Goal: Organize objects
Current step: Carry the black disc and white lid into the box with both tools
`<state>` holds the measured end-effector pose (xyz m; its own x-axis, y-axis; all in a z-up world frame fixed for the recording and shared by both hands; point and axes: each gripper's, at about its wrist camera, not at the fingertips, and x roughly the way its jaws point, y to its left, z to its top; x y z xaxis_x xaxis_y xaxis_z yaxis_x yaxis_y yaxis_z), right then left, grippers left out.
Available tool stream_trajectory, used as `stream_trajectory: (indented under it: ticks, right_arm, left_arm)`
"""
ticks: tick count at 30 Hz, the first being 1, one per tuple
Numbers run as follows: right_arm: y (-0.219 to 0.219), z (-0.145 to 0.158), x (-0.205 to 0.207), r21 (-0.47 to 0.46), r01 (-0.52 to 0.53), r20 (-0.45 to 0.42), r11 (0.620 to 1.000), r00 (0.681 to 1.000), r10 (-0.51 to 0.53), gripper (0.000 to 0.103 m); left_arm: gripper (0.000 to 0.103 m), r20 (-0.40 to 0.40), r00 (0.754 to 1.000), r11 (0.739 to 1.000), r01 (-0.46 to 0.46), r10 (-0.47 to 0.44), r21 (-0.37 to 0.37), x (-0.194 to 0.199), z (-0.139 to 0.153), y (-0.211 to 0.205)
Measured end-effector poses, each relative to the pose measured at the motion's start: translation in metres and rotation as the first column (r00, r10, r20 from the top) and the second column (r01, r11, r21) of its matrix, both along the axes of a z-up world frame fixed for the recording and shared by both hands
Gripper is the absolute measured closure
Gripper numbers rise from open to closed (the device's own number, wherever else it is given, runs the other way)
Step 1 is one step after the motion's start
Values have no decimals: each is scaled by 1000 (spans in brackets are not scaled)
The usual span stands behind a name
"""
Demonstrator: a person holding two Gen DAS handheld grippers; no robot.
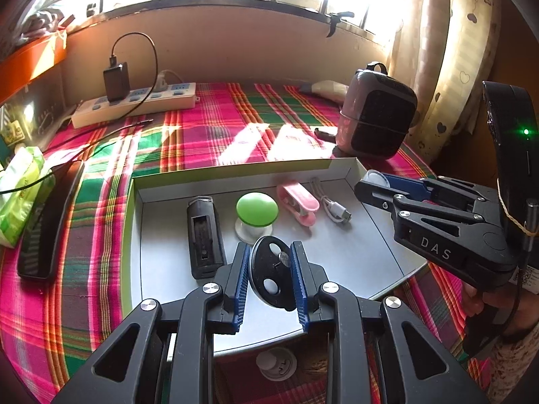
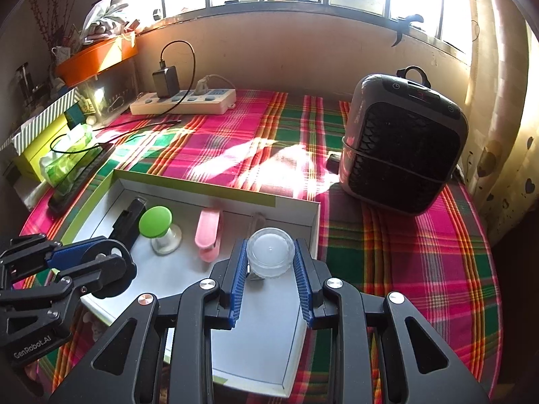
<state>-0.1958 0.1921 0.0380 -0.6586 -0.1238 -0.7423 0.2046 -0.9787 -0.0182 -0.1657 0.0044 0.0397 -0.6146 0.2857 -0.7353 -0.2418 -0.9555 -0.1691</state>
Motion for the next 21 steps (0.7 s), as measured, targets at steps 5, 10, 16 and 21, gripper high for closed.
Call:
stream_trajectory:
  ticks: [5,10,16,21]
  right_arm:
    - [-1,-8,-15,31,1,19,1000,1000,-1,74]
    - [-2,-15,-22,47,3,36,999,999,-4,74]
    - [-4,-16,-24,59,-2,34,998,999,0,74]
    - [-8,-19,-27,64,-10,44,998,999,7,74]
  left_arm:
    - [81,11,1000,1000,0,0,-12,-8,-5,2]
    - [81,29,1000,1000,-8,8,-21,-14,-12,2]
    - [81,40,999,999,-23,25,-32,-21,-16,-1]
    - [81,48,998,999,-28,30,-35,-25,-20,-1]
